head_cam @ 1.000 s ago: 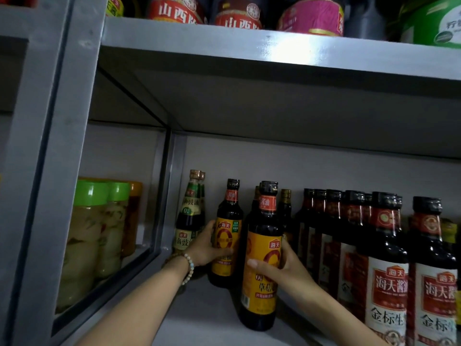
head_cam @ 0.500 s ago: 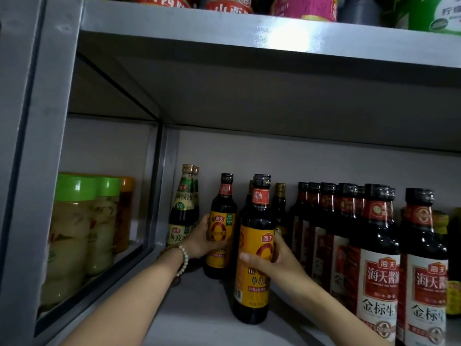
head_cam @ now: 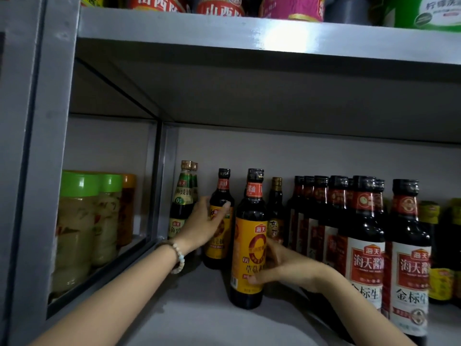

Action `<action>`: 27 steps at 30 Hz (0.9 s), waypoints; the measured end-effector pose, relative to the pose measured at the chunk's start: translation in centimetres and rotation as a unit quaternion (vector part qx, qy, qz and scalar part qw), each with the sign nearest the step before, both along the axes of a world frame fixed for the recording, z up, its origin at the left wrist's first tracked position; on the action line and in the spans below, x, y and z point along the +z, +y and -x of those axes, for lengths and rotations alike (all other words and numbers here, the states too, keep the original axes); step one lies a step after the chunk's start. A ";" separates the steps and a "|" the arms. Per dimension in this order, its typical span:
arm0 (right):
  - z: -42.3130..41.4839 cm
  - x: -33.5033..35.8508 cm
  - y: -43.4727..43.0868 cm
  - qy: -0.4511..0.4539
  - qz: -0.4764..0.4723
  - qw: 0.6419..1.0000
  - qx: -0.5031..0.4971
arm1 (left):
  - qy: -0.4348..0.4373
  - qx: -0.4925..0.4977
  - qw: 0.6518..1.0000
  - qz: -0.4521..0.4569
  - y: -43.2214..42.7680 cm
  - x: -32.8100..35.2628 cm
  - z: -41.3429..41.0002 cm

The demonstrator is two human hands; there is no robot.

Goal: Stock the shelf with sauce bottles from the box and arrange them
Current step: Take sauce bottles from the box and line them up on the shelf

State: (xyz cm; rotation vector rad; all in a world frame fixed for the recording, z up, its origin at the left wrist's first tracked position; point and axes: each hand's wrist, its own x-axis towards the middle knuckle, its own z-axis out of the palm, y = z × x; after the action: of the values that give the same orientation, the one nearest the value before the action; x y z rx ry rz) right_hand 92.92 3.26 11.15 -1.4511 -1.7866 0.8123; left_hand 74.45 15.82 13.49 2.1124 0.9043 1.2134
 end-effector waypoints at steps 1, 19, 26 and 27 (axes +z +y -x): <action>-0.3 -0.2 0.1 -0.020 -0.001 1.000 -0.011 | -0.005 -0.012 1.000 -0.006 -1.5 0.3 0.2; 4.0 -3.0 6.4 0.002 -0.159 0.986 -0.045 | -0.031 -0.129 0.989 0.068 -1.7 -2.1 2.8; 4.0 -3.3 7.5 -0.018 -0.188 0.981 -0.043 | -0.025 -0.154 0.984 0.091 -0.6 -2.8 3.0; 4.0 -3.4 7.7 -0.014 -0.185 0.982 -0.039 | -0.029 -0.158 0.982 0.095 -0.5 -2.8 2.9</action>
State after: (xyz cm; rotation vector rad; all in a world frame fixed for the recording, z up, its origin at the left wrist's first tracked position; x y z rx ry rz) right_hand 88.90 10.91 7.76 -1.2808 -1.7755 0.3919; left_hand 71.51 15.28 10.65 1.9656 0.6038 0.9796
